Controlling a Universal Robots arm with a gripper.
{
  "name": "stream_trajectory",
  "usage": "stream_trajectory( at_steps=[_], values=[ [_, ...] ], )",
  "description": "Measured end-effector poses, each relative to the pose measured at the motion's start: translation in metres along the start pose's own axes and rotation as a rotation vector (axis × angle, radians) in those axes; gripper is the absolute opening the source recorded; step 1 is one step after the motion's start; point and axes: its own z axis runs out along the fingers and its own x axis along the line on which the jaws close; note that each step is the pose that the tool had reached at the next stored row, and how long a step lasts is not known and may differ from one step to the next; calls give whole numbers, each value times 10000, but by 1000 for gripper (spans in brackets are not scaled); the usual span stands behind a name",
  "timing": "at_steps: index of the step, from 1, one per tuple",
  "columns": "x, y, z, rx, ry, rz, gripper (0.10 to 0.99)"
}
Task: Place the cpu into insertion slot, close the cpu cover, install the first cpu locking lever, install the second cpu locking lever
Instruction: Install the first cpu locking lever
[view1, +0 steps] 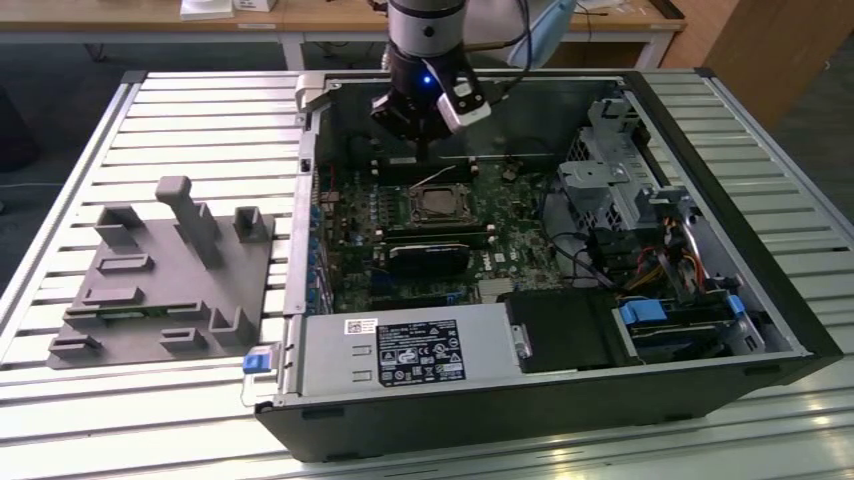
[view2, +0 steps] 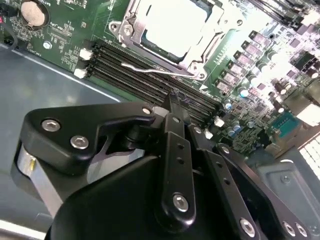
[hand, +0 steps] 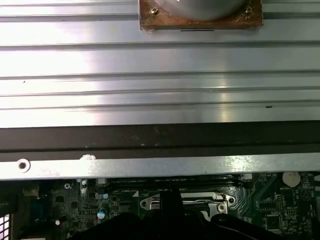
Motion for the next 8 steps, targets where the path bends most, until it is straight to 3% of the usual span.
stream_trajectory(
  at_steps=[8],
  values=[
    [-70, -6, 71, -24, 25, -202, 106]
  ],
)
